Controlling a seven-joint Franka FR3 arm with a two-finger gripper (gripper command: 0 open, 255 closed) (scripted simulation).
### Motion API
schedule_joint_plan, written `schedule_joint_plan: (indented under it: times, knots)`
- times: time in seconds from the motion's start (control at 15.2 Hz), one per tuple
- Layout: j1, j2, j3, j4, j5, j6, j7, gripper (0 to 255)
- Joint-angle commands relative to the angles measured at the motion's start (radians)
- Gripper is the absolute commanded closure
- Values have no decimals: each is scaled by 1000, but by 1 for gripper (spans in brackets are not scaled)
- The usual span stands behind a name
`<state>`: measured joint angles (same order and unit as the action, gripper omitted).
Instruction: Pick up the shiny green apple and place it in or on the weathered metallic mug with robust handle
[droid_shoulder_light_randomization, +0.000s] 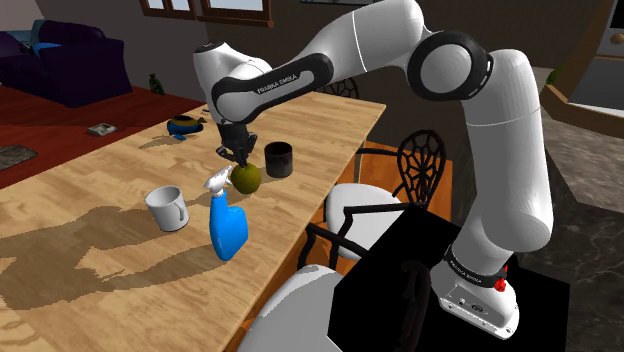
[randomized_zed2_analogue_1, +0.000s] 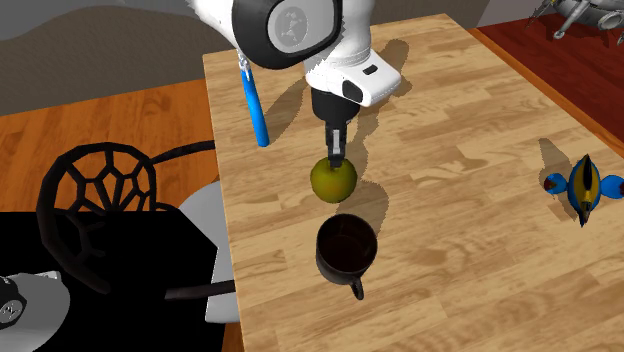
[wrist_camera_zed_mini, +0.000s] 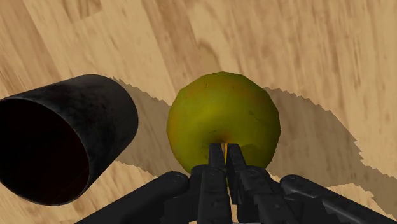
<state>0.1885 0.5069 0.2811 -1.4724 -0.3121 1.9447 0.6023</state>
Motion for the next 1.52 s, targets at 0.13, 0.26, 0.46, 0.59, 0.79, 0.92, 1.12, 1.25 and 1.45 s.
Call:
schedule_joint_plan:
  times: [0.13, 0.26, 0.46, 0.59, 0.79, 0.92, 1.12, 1.25, 1.45]
  knots:
    - [0, -10, 2, 25, 5, -34, -8, 255]
    - [1, -15, 4, 43, 9, -57, -13, 255]
    - [3, -22, 5, 73, 13, -93, -20, 255]
    - [4, -25, 6, 95, 15, -118, -25, 255]
    - [7, -28, 8, 130, 18, -155, -33, 255]
    - [10, -29, 8, 156, 20, -181, -38, 255]
    - [14, -28, 9, 198, 21, -221, -45, 255]
    - [17, -26, 10, 228, 22, -249, -50, 255]
    - [23, -20, 10, 278, 22, -292, -57, 255]
